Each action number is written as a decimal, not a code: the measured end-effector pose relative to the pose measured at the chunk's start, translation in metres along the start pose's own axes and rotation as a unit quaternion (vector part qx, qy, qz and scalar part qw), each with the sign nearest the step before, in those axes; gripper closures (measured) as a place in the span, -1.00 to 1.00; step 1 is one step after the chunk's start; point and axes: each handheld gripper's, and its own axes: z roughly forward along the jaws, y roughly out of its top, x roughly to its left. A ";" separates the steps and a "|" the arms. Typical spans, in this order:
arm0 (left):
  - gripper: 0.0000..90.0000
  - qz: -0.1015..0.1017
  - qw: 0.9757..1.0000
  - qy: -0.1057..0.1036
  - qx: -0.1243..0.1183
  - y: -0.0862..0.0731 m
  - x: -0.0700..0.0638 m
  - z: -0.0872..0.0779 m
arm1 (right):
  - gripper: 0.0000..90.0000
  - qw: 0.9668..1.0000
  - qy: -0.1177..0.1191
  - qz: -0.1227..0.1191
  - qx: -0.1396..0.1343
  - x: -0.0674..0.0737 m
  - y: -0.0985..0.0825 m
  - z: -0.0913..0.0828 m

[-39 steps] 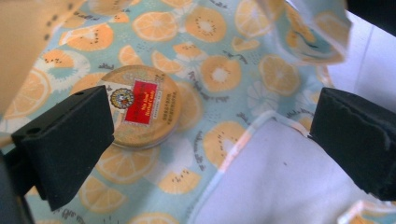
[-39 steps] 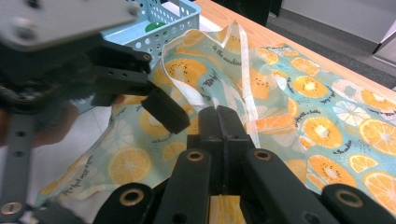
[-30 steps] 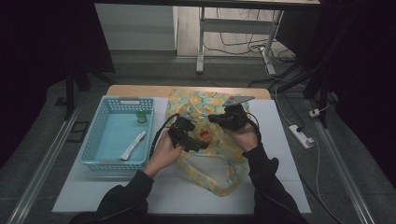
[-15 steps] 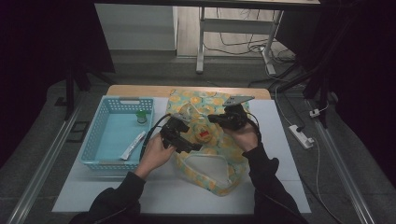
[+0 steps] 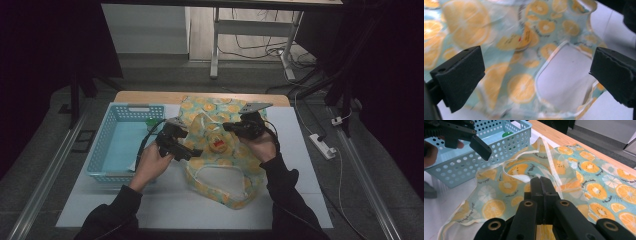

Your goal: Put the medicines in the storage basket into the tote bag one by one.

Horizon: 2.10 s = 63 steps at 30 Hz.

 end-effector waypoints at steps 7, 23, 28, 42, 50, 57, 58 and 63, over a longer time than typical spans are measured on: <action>-1.00 -0.018 1.000 0.024 0.002 -0.012 0.012 -0.017 | 1.00 1.000 -0.001 0.000 -0.001 0.000 0.000 -0.001; -1.00 -0.054 0.996 0.071 0.005 -0.038 0.035 -0.053 | 1.00 1.000 -0.001 -0.002 -0.001 0.001 0.000 0.000; -1.00 -0.065 0.993 0.097 0.016 -0.046 0.044 -0.062 | 1.00 1.000 -0.001 -0.001 -0.002 0.001 0.000 -0.001; -1.00 -0.101 0.985 0.133 0.041 -0.072 0.073 -0.074 | 1.00 1.000 -0.003 -0.003 -0.001 0.001 0.000 0.000; -1.00 -0.107 0.982 0.139 0.070 -0.079 0.088 -0.064 | 1.00 1.000 -0.004 -0.002 -0.002 0.001 0.000 0.000; -1.00 -0.109 0.980 0.130 0.108 -0.081 0.099 -0.051 | 1.00 1.000 -0.003 -0.004 -0.001 0.001 0.000 0.000; -1.00 -0.107 0.979 0.129 0.115 -0.082 0.100 -0.049 | 1.00 1.000 -0.003 -0.004 -0.002 0.001 0.000 0.000; -1.00 -0.109 0.976 0.130 0.137 -0.084 0.103 -0.041 | 1.00 1.000 -0.002 -0.004 -0.002 0.001 0.000 0.000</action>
